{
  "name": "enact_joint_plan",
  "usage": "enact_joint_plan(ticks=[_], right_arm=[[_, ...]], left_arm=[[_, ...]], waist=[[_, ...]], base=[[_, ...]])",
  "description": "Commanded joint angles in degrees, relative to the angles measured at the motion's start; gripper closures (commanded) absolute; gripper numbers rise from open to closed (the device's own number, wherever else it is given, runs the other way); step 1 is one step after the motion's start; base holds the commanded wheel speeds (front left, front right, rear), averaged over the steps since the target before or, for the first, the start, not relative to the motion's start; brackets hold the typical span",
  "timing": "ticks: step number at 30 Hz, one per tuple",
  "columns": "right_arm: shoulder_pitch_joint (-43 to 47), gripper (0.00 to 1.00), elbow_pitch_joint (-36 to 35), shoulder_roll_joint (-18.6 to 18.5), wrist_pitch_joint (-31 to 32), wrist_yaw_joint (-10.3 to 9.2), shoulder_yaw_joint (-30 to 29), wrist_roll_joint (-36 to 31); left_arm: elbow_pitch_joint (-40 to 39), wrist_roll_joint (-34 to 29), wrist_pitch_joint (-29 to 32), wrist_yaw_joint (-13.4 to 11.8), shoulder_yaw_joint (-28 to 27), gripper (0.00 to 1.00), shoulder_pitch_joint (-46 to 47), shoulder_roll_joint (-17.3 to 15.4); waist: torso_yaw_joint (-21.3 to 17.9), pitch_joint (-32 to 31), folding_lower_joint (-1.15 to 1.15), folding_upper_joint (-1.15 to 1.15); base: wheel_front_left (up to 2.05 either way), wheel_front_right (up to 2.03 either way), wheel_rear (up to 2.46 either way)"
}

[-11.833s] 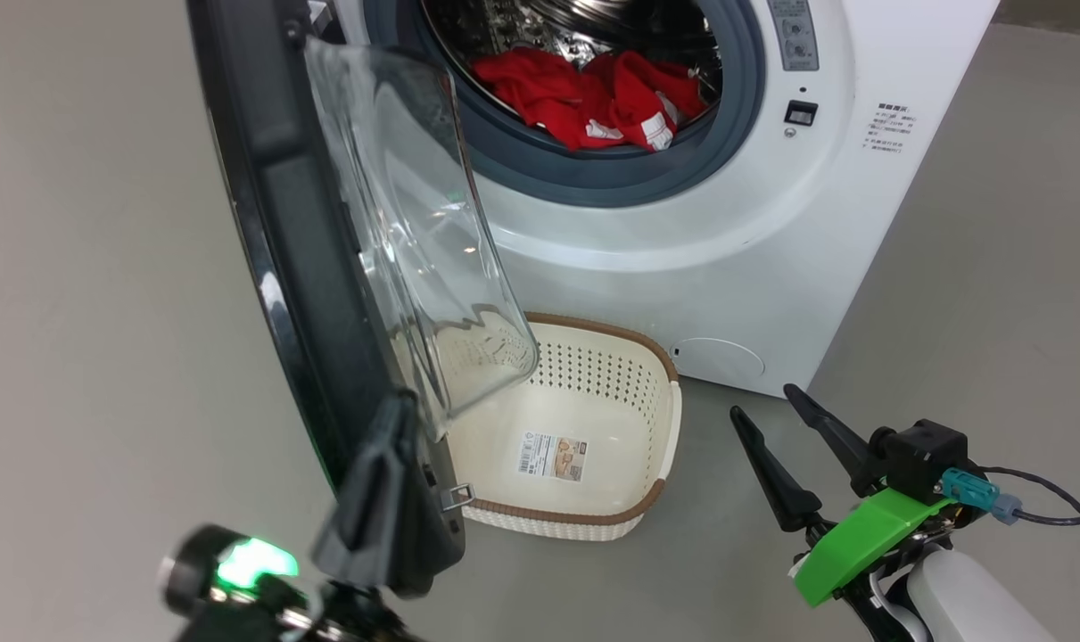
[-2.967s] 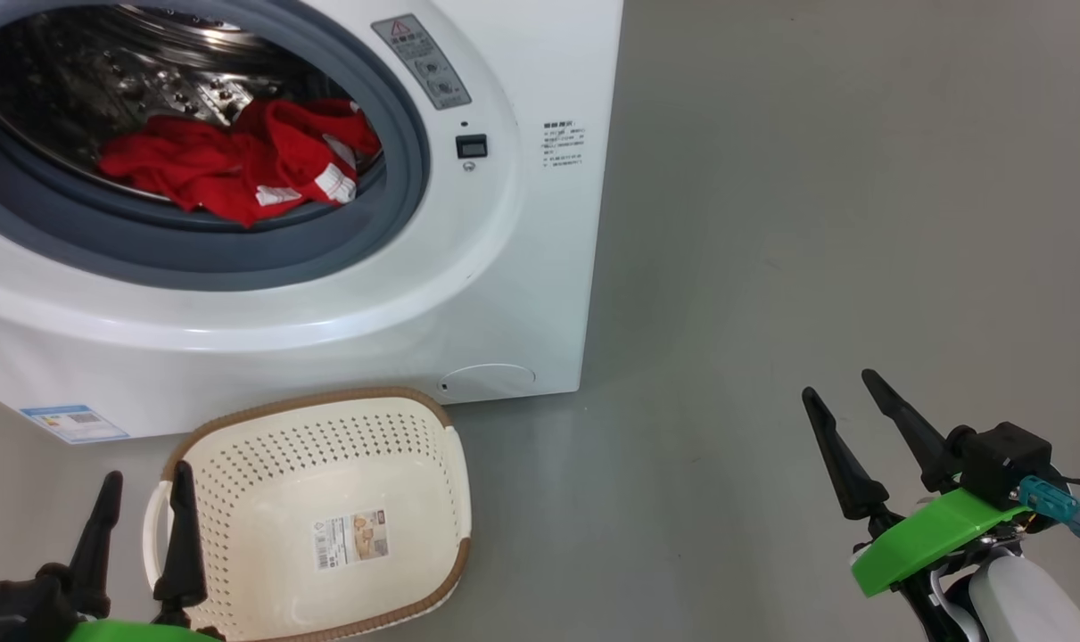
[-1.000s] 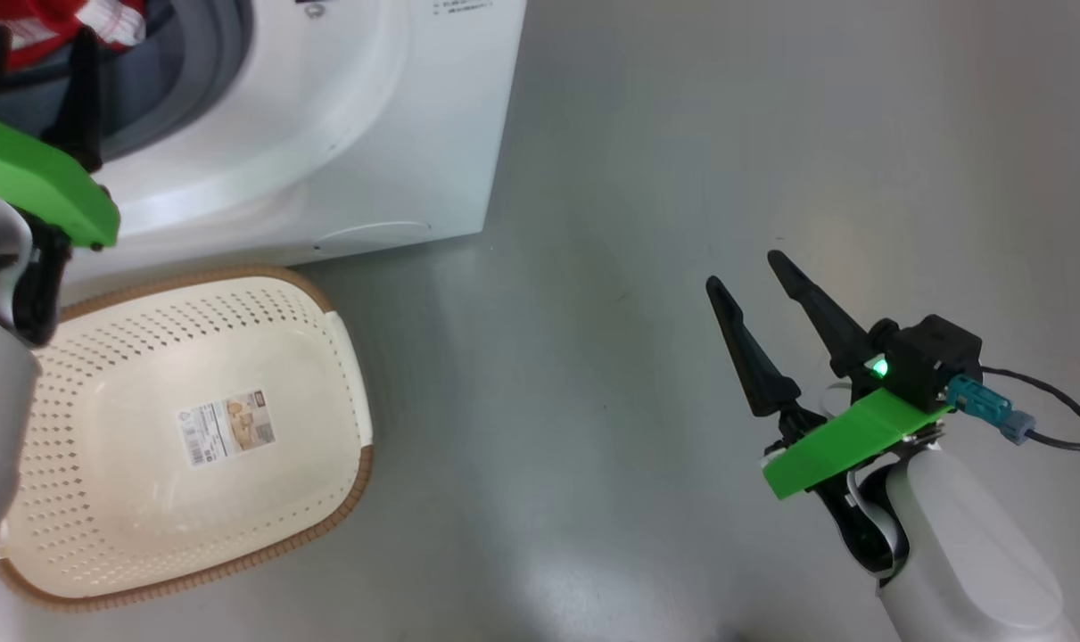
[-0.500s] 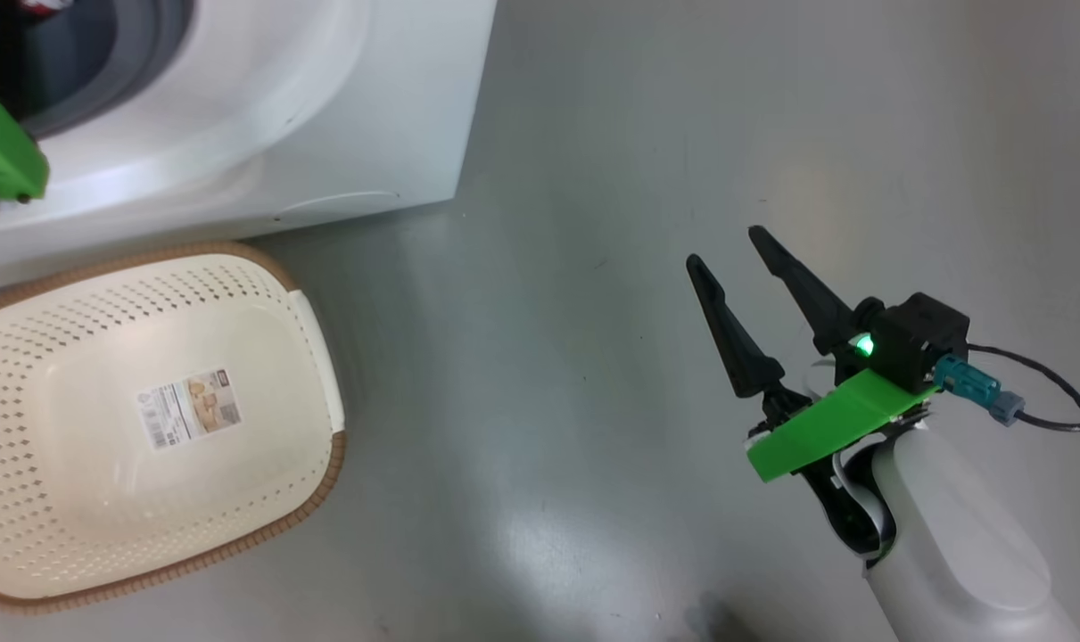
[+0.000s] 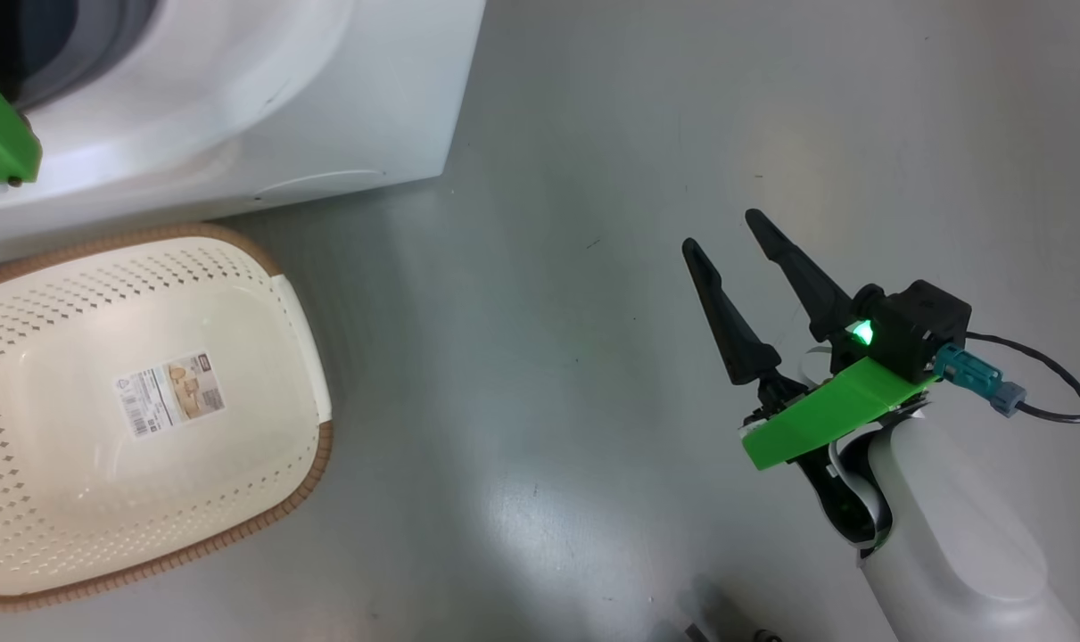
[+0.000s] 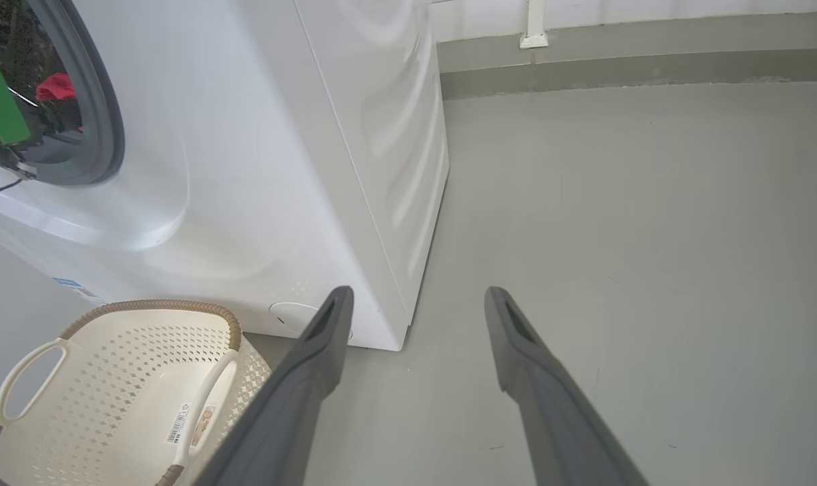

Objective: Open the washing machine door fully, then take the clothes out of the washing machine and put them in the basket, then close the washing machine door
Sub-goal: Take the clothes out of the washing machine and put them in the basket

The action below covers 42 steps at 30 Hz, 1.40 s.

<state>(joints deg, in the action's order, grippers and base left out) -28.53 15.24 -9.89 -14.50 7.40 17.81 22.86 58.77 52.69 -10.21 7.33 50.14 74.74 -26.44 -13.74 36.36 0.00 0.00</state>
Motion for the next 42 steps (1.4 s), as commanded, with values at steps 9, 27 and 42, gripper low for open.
enact_joint_plan(ticks=[9,27,42], right_arm=[[0.5,0.00,-1.5,0.0,-0.5,0.09,0.2,-0.7],[2.0,0.00,-1.3,-1.4,-0.5,0.09,-1.7,-1.0],[5.8,0.00,-0.8,-2.8,-0.5,0.09,-3.8,-0.8]], left_arm=[[-0.1,3.3,-1.4,0.2,3.0,1.00,2.7,-2.4],[-5.3,7.9,-4.8,0.2,-4.6,1.00,-3.9,-1.9],[-19.9,-11.1,-4.8,0.2,-30.8,1.00,-24.2,2.8]], waist=[[0.2,-0.6,0.00,0.00],[3.9,-5.7,0.00,0.00],[6.8,-12.3,0.00,0.00]], base=[[0.00,0.00,0.00],[0.00,0.00,0.00],[0.00,0.00,0.00]])
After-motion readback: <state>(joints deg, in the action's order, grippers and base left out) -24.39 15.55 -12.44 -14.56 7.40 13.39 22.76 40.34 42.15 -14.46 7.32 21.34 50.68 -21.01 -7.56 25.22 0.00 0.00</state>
